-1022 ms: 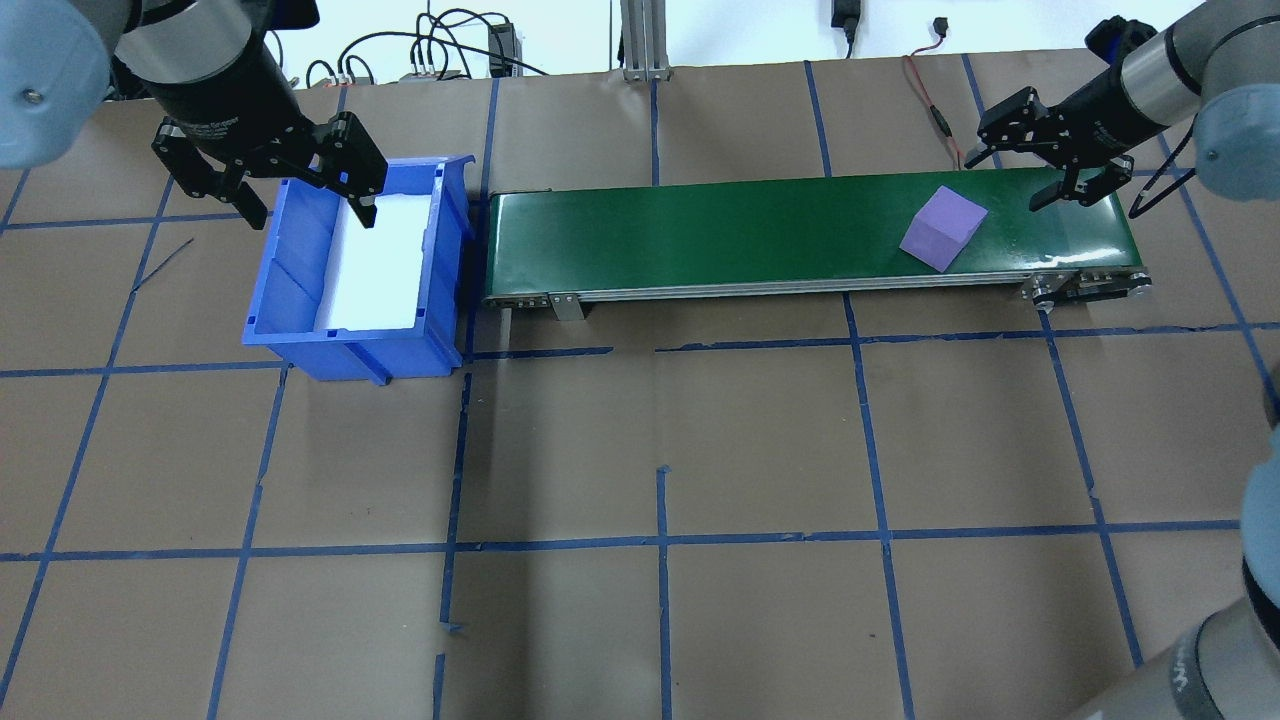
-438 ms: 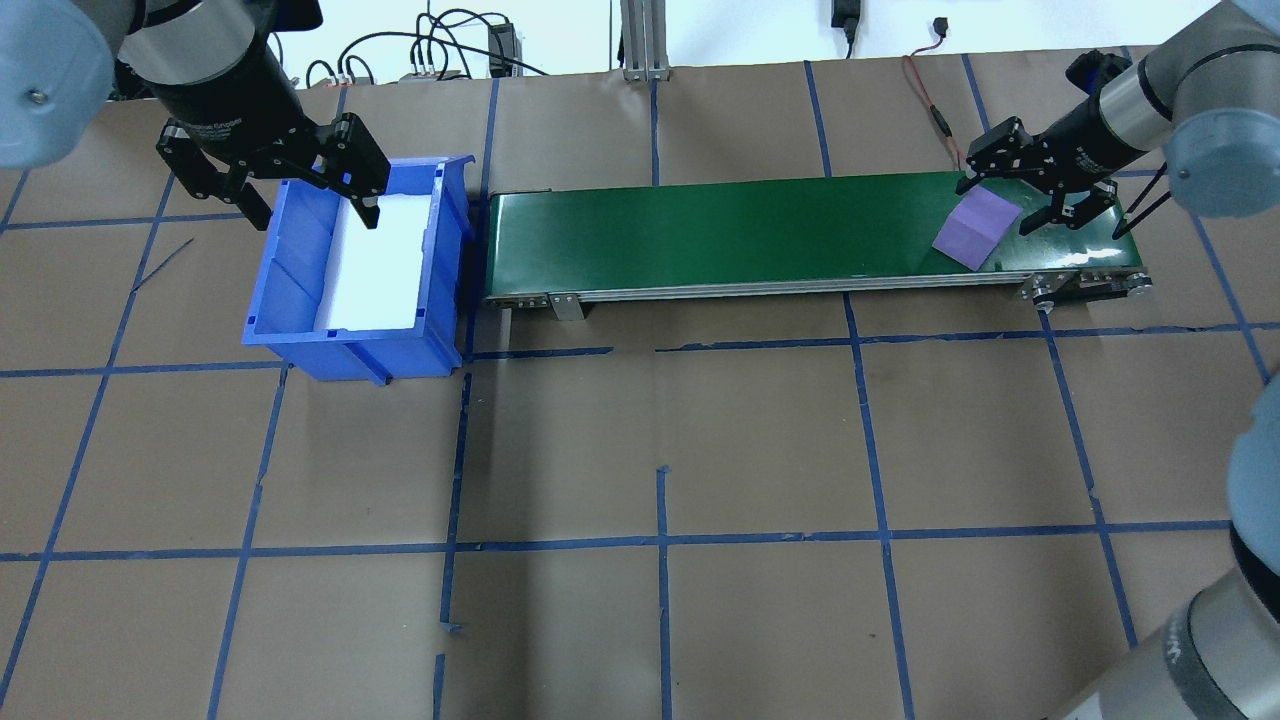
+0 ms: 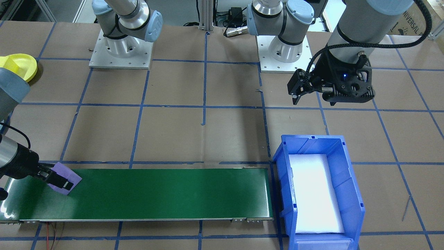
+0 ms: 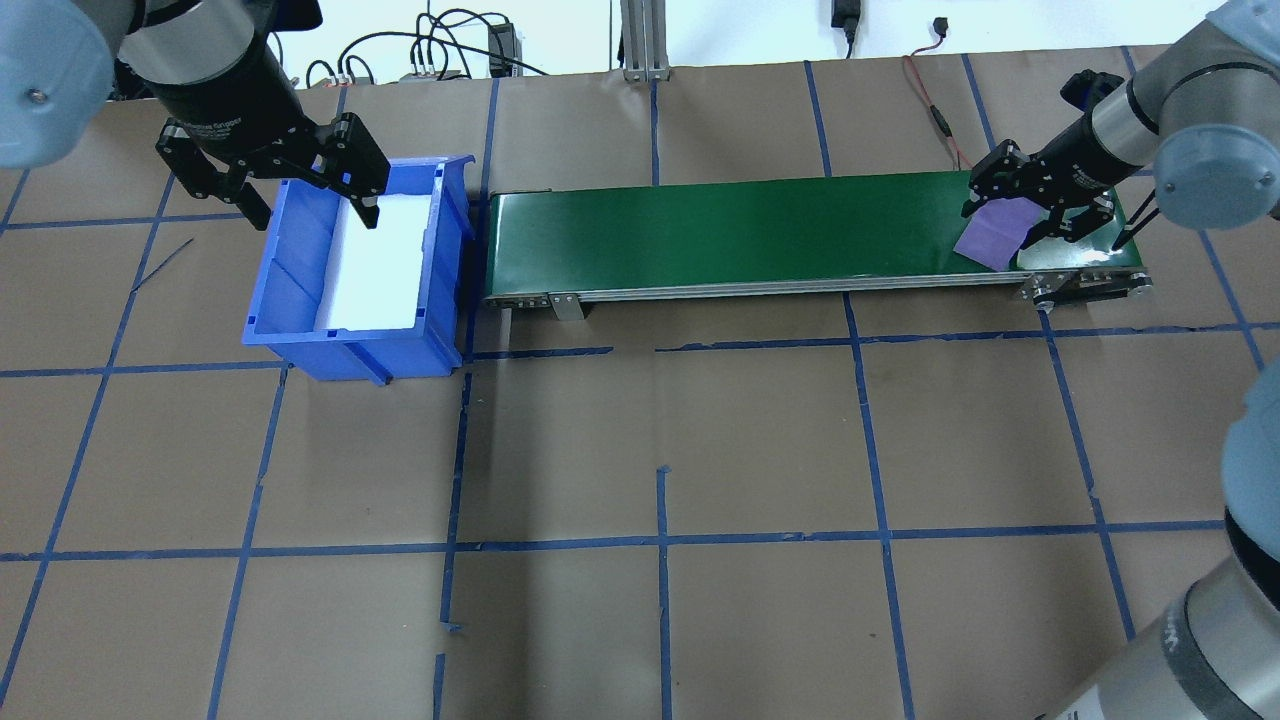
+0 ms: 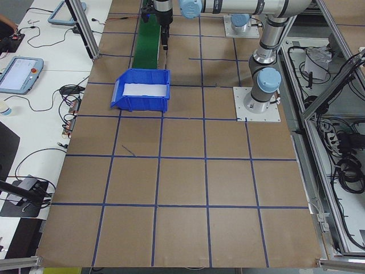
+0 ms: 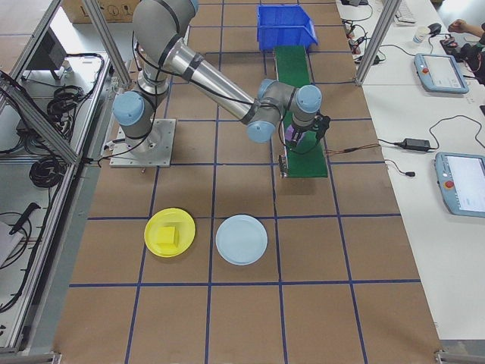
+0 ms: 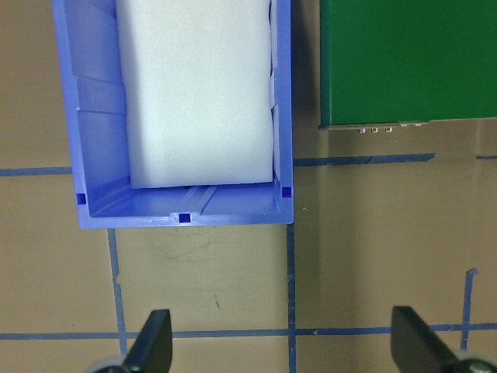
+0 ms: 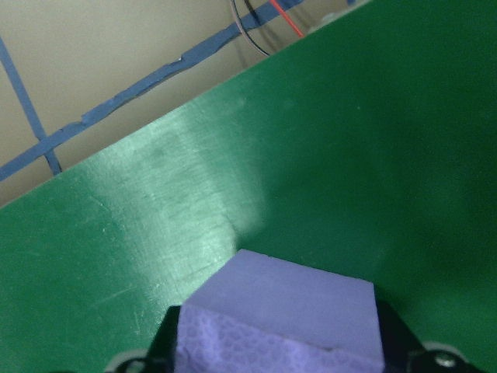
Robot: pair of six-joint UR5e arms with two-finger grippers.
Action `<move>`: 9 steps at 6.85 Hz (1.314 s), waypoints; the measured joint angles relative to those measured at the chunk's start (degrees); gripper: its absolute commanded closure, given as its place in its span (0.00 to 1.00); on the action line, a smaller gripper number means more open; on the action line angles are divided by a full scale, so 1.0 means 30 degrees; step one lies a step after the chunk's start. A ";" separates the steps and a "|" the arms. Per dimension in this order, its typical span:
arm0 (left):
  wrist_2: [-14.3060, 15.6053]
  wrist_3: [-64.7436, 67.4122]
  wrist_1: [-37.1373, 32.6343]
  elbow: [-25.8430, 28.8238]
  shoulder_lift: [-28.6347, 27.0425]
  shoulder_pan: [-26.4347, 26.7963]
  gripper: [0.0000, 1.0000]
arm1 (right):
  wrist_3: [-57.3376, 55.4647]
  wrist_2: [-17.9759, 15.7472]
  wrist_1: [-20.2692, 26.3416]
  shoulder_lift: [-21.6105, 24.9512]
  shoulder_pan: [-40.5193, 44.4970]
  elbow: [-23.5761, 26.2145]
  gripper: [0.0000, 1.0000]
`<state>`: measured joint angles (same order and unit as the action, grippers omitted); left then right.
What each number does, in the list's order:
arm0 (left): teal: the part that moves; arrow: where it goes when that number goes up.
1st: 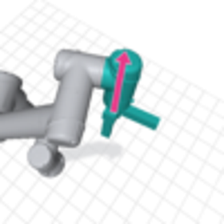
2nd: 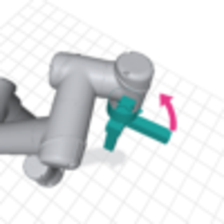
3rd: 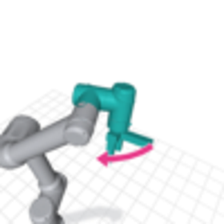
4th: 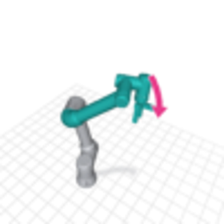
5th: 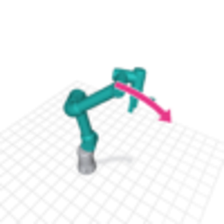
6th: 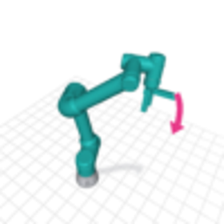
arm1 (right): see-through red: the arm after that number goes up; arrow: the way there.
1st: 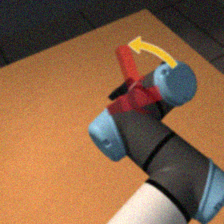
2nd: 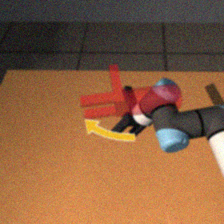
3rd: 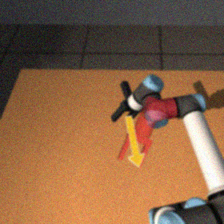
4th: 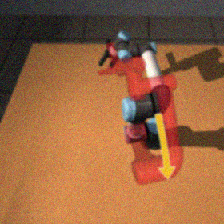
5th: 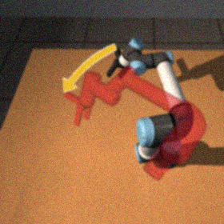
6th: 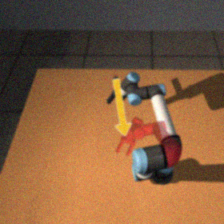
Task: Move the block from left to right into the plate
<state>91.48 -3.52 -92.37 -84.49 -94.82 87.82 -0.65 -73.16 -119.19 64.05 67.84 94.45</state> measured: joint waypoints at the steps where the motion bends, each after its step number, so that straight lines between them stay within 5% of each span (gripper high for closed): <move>1: -0.0014 0.0000 -0.0001 0.0001 0.0013 0.0013 0.00 | 0.0892 -0.0778 -0.0145 0.0083 -0.0028 0.0091 0.70; 4: -0.0038 0.0033 0.0000 -0.0007 0.0045 0.0045 0.00 | 0.7247 -0.3819 -0.0056 0.1511 -0.1653 0.0335 0.69; 7: -0.0055 0.0045 0.0000 -0.0049 0.0043 0.0054 0.00 | 1.5594 -0.4328 -0.0283 0.2881 -0.6722 0.1221 0.69; 9: -0.0073 0.0122 -0.0001 -0.0058 0.0039 0.0073 0.00 | 1.9036 -0.4256 -0.0524 0.2858 -0.9757 0.1882 0.60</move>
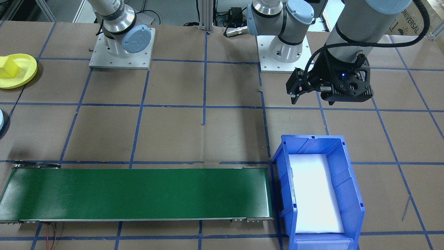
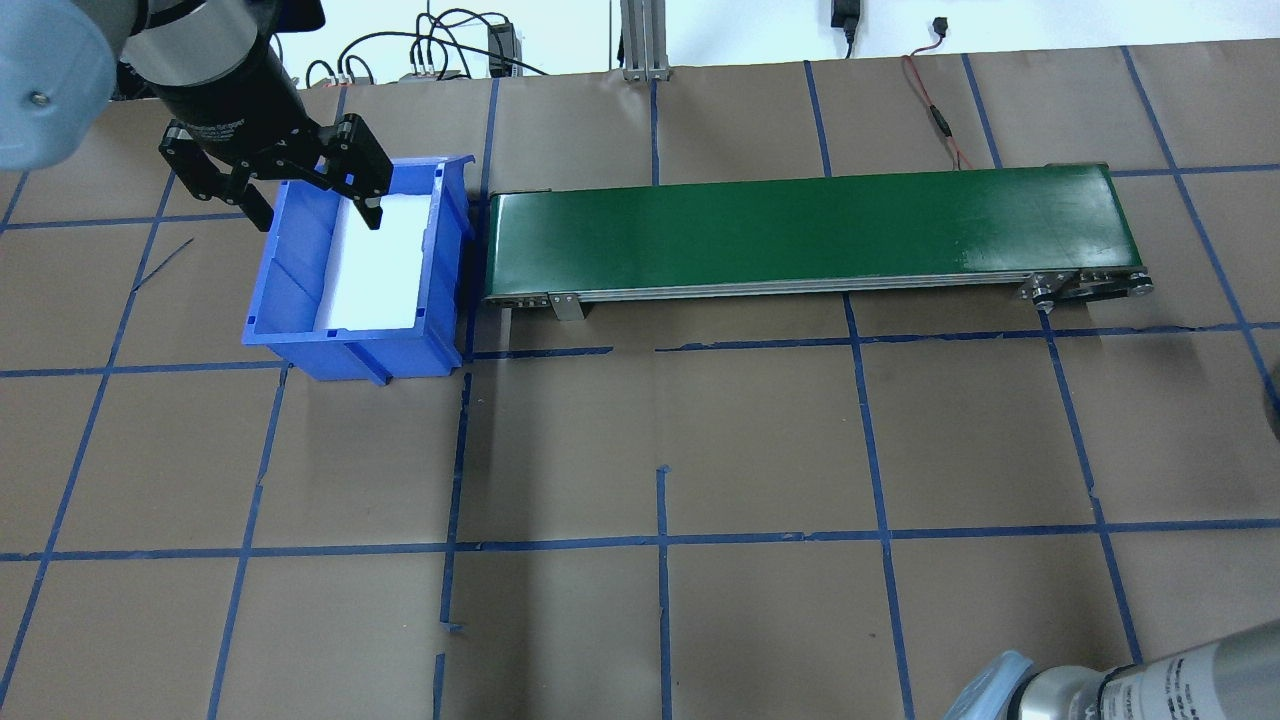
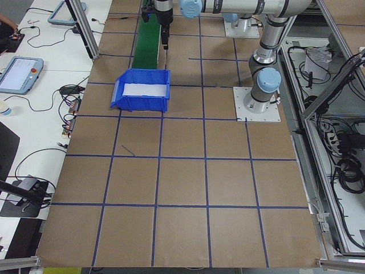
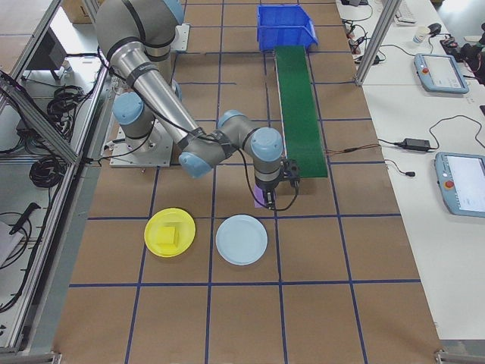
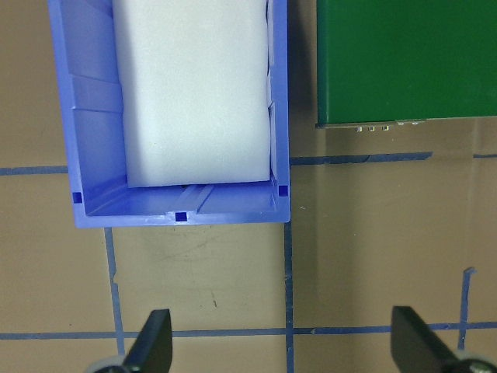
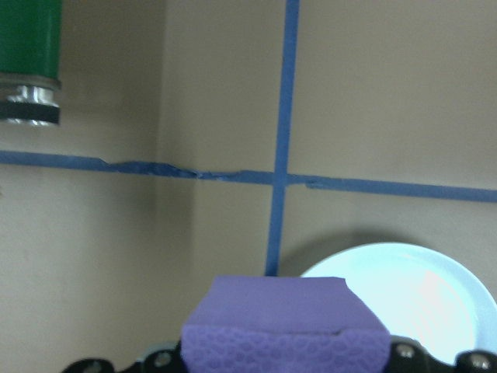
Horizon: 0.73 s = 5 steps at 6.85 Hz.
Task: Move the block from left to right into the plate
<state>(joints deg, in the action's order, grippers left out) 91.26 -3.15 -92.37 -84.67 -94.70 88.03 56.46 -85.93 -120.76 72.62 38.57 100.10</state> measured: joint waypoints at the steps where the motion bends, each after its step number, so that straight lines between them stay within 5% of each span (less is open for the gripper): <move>1: -0.0006 0.0017 0.0000 -0.0010 0.0006 0.0005 0.00 | 0.1032 0.0030 -0.0391 -0.0195 -0.1161 0.0269 0.53; 3: -0.0017 0.0024 -0.0007 -0.0019 0.0014 0.0011 0.00 | 0.1898 -0.0097 -0.1643 -0.1099 -0.2035 0.0625 0.00; 5: -0.0035 0.0018 -0.0020 -0.0040 0.0006 0.0011 0.00 | 0.1954 -0.0176 -0.1997 -0.1637 -0.2346 0.0907 0.00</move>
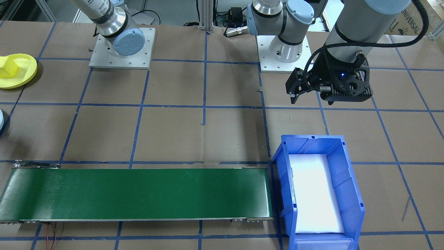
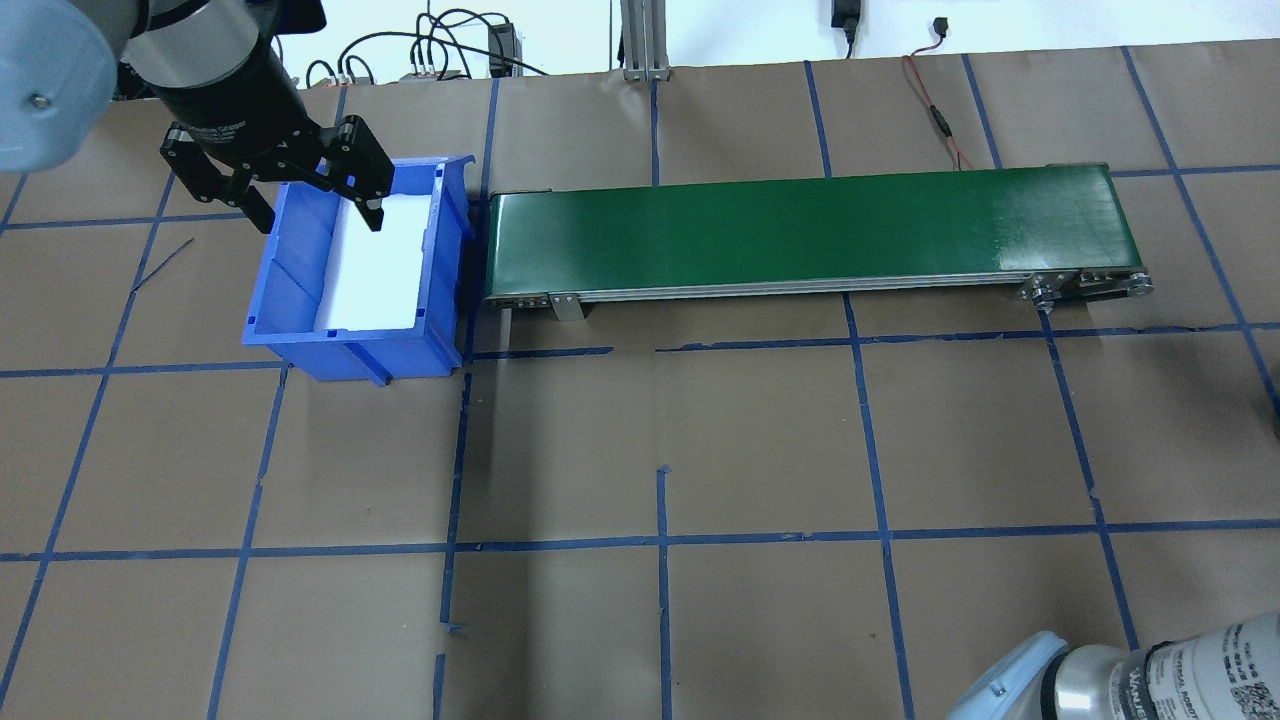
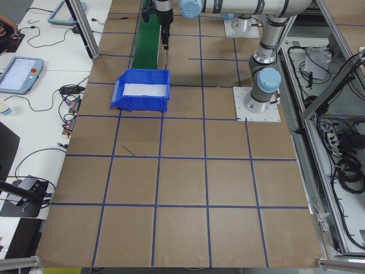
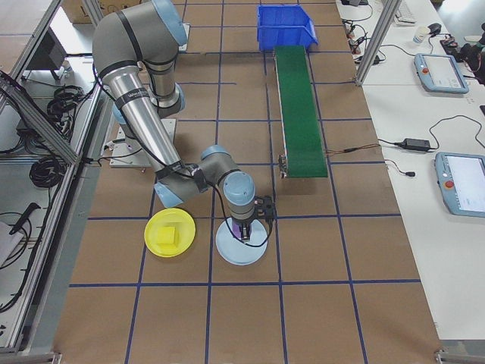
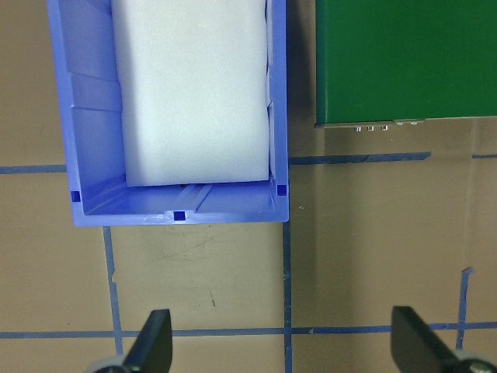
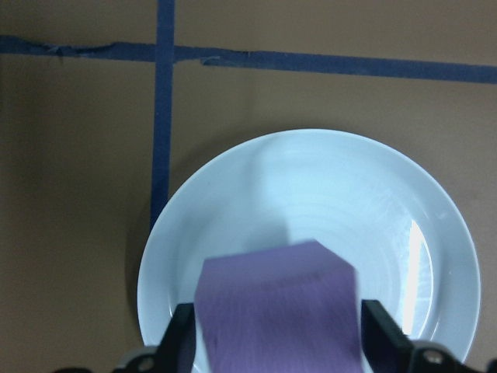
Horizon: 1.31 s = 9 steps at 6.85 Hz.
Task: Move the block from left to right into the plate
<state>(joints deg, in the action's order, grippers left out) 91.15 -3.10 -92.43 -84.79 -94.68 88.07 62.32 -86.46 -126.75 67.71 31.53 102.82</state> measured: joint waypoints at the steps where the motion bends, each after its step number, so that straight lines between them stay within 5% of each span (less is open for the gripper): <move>1: -0.0003 -0.0013 0.0012 0.0001 -0.0009 0.0000 0.00 | -0.0017 -0.0037 0.0046 -0.0022 -0.0072 -0.0047 0.00; 2: -0.0003 -0.0019 0.0017 0.0004 -0.0009 0.0000 0.00 | -0.0068 -0.0048 0.0482 0.0301 -0.0054 -0.0157 0.00; 4: -0.0003 -0.0022 0.0002 -0.0005 0.0006 0.0000 0.00 | -0.1964 -0.0005 0.4321 0.3084 0.1222 -0.0280 0.00; 7: -0.0030 -0.0022 -0.0008 -0.0009 0.0010 0.0000 0.00 | -0.7496 -0.2004 0.9898 0.6401 0.7481 -0.1337 0.00; 9: -0.0032 -0.0022 -0.0008 -0.0005 0.0009 0.0006 0.00 | -1.1558 -0.2039 1.3149 0.7074 1.1728 -0.3555 0.00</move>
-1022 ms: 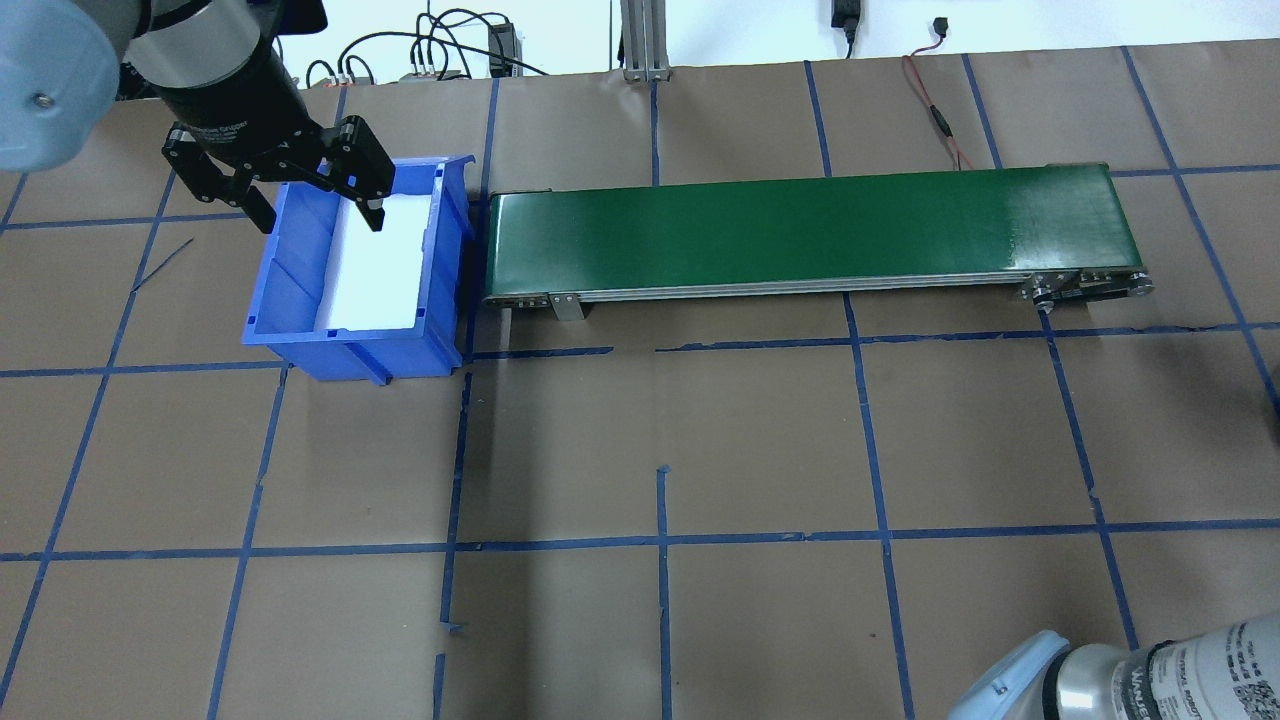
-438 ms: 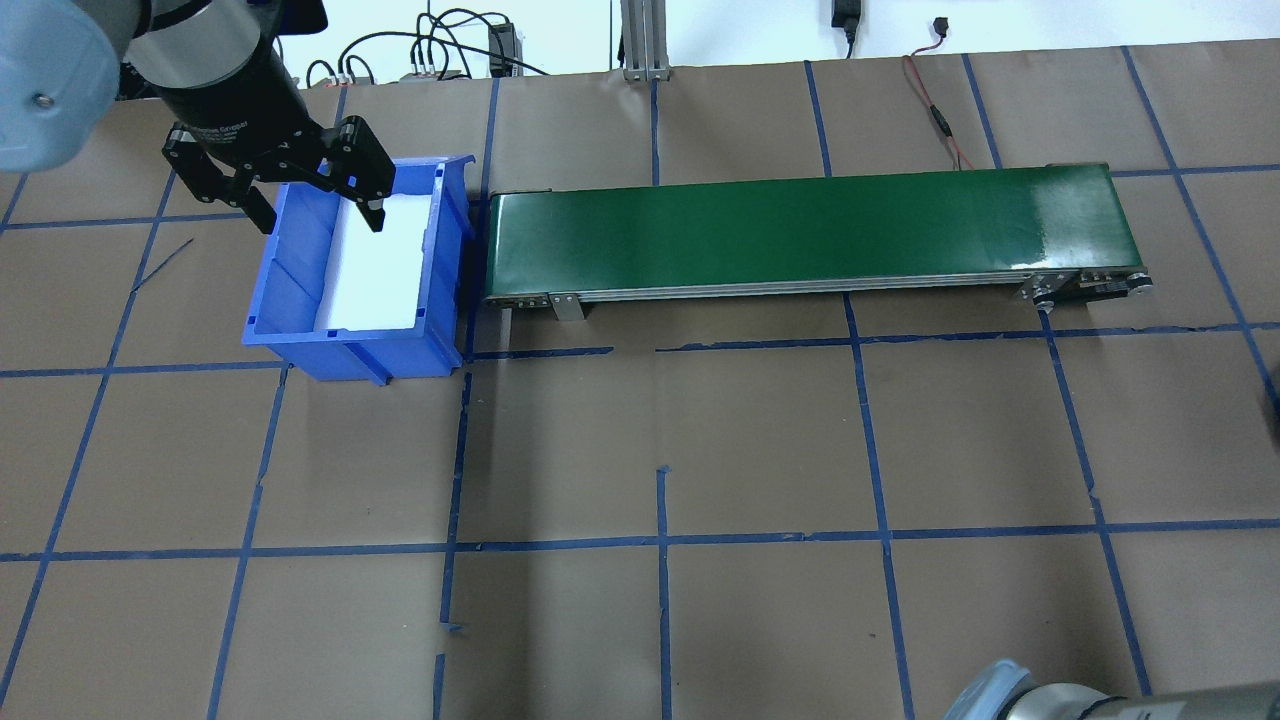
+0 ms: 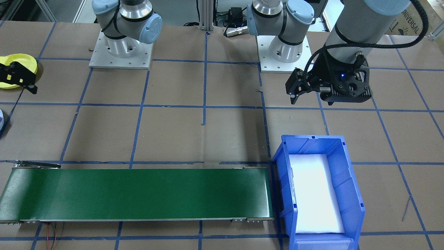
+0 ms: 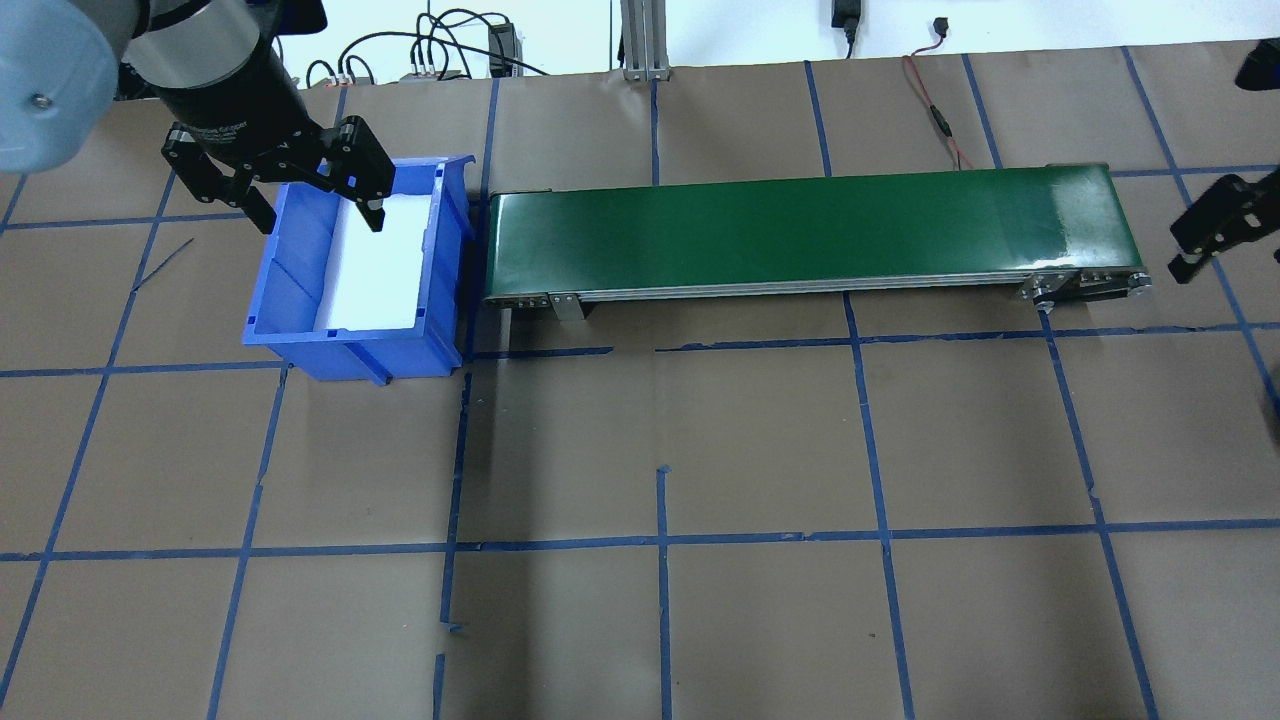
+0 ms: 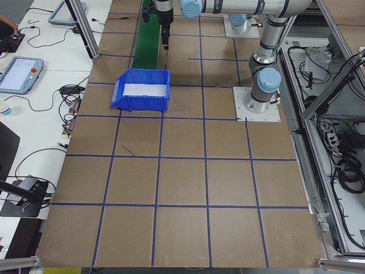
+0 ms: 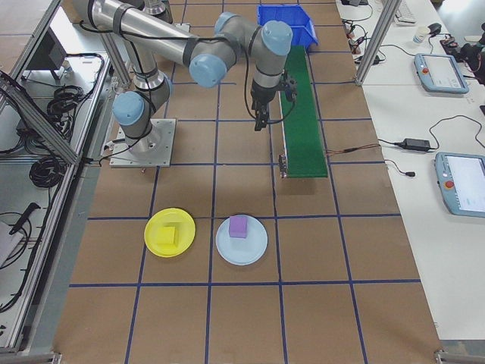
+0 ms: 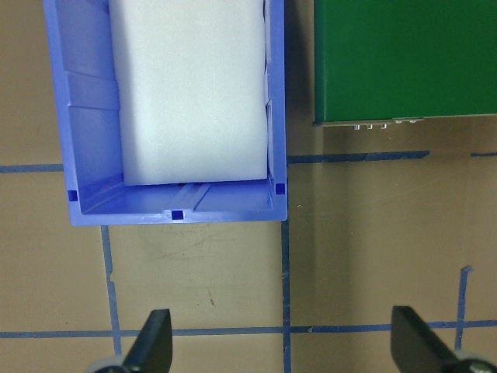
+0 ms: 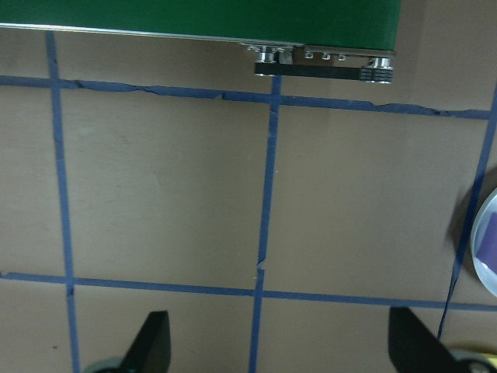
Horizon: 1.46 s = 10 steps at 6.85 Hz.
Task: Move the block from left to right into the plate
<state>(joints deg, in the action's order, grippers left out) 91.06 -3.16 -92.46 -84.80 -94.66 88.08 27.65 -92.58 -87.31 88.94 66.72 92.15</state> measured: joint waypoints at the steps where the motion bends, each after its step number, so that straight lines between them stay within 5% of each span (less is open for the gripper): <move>1: 0.0000 -0.0008 -0.0001 0.0005 0.0000 0.0006 0.00 | -0.2046 0.0164 0.0647 0.0046 0.1980 -0.0862 0.00; 6: -0.0001 -0.0017 -0.0001 0.0008 -0.0001 0.0022 0.00 | -0.9096 0.1136 0.1142 0.0108 0.9147 -0.2284 0.00; 10: -0.0026 0.0032 -0.0001 0.0045 0.0007 0.0023 0.00 | -0.9333 0.0146 0.1299 -0.0107 0.8677 -0.2576 0.00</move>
<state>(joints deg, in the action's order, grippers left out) 90.98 -3.07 -92.46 -84.67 -94.64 88.15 -0.35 -92.14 -83.41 88.62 92.75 84.43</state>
